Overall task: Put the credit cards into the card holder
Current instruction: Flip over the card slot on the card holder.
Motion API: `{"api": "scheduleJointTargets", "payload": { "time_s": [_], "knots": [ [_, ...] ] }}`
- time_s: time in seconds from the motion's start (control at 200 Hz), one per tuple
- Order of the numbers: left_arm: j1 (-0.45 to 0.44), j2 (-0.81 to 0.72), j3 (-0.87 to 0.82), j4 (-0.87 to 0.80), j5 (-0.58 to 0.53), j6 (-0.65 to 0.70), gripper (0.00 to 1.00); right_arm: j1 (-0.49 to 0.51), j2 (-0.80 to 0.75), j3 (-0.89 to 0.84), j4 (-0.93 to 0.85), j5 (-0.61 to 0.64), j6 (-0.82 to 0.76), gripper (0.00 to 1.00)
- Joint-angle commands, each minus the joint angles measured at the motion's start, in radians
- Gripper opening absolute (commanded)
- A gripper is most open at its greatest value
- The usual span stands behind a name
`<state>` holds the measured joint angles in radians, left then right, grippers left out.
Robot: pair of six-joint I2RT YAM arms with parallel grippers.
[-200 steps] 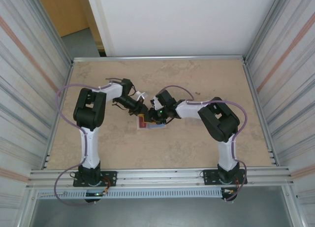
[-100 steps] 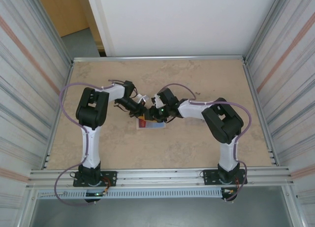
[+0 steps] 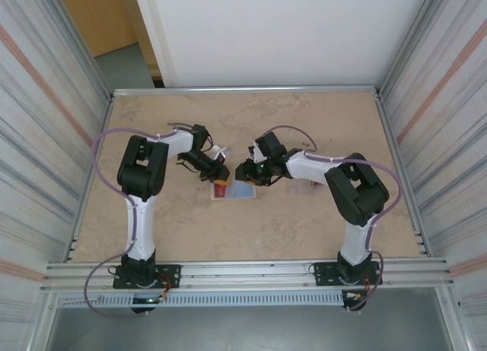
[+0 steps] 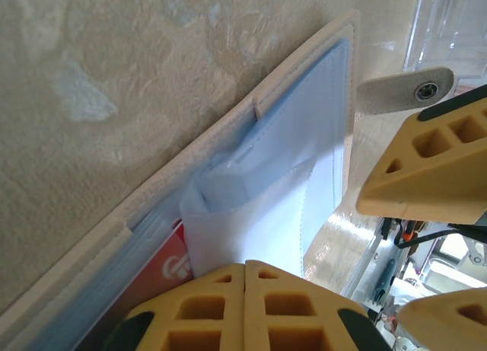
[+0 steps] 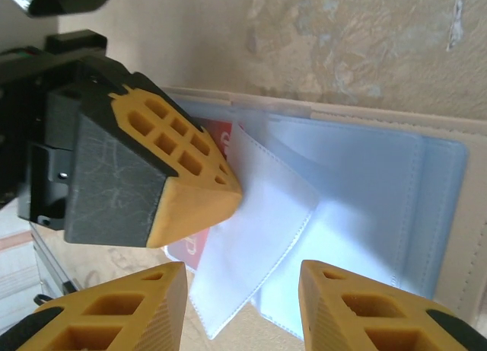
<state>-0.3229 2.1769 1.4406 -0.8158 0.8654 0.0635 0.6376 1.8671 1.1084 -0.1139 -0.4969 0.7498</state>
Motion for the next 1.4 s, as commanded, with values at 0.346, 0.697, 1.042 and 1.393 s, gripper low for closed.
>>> {"api": "scheduleJointTargets", "payload": {
  "time_s": [0.346,0.697,1.042,1.393],
  "knots": [
    [-0.002,-0.025,-0.027,-0.036,-0.060,0.003,0.00,0.033,0.053,-0.021,0.036,-0.015,0.065,0.42],
    [-0.002,-0.047,-0.028,-0.031,-0.039,-0.003,0.00,0.046,0.083,-0.001,0.073,-0.044,0.080,0.41],
    [0.041,-0.169,-0.006,-0.057,-0.002,-0.027,0.06,0.048,0.087,0.028,0.083,-0.060,0.081,0.41],
    [0.137,-0.294,-0.049,-0.037,-0.047,-0.026,0.13,0.073,0.114,0.105,0.080,-0.097,0.082,0.41]
  ]
}}
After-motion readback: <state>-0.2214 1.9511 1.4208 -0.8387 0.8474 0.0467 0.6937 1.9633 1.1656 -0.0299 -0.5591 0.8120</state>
